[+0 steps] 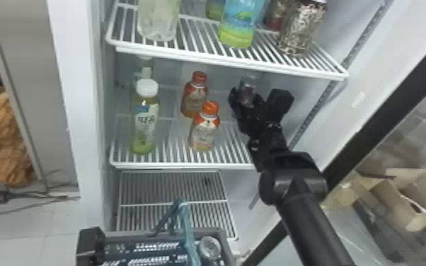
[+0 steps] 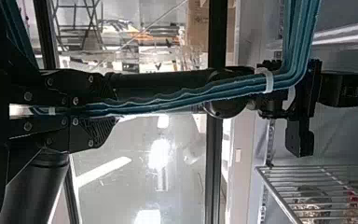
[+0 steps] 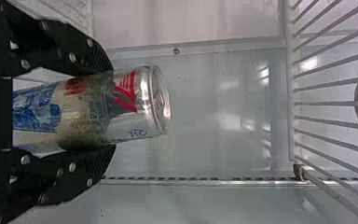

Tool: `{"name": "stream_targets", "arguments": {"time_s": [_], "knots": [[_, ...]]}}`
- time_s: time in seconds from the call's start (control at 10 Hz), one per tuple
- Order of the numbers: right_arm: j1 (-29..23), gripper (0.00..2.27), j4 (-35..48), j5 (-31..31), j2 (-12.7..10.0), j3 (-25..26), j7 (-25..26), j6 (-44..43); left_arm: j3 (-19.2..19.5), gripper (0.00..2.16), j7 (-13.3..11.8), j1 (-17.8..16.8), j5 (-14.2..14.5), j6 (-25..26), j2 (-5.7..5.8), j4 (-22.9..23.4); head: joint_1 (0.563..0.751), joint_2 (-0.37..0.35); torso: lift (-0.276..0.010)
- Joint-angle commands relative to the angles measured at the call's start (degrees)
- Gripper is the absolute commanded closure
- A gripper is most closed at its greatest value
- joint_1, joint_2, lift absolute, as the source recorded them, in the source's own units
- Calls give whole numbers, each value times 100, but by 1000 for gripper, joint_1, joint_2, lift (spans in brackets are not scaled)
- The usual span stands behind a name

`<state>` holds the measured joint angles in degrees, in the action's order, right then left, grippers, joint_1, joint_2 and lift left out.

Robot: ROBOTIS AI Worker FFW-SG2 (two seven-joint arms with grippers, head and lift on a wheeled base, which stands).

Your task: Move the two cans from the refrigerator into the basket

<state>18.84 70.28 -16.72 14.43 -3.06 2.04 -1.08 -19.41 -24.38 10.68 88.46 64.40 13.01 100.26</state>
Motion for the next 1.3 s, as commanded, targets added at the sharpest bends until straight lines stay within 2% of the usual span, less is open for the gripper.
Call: {"name": "stream_targets", "arguments": {"time_s": [0.0, 0.1, 0.5, 0.8, 1.2], "knots": [[-13, 713, 38, 16, 8, -2, 6, -5, -12, 1210, -5, 0, 66, 0, 8, -21, 695, -350, -266], [-56, 713, 109, 27, -1, 9, 6, -5, -58, 1210, -5, 14, 158, -14, 8, -49, 695, -350, -266], [-379, 713, 573, 38, 8, 181, -169, 65, -58, 1210, -23, 28, 158, -14, 17, -49, 695, -350, -266], [-1068, 713, 1571, 370, -45, 752, -327, 262, -58, 1210, -23, 42, 146, -28, 17, -49, 695, -350, -266], [-2010, 713, 2823, 313, -107, 1118, -538, 600, -47, 1210, -40, 70, 146, -56, -1, -49, 695, -350, -266]]}}
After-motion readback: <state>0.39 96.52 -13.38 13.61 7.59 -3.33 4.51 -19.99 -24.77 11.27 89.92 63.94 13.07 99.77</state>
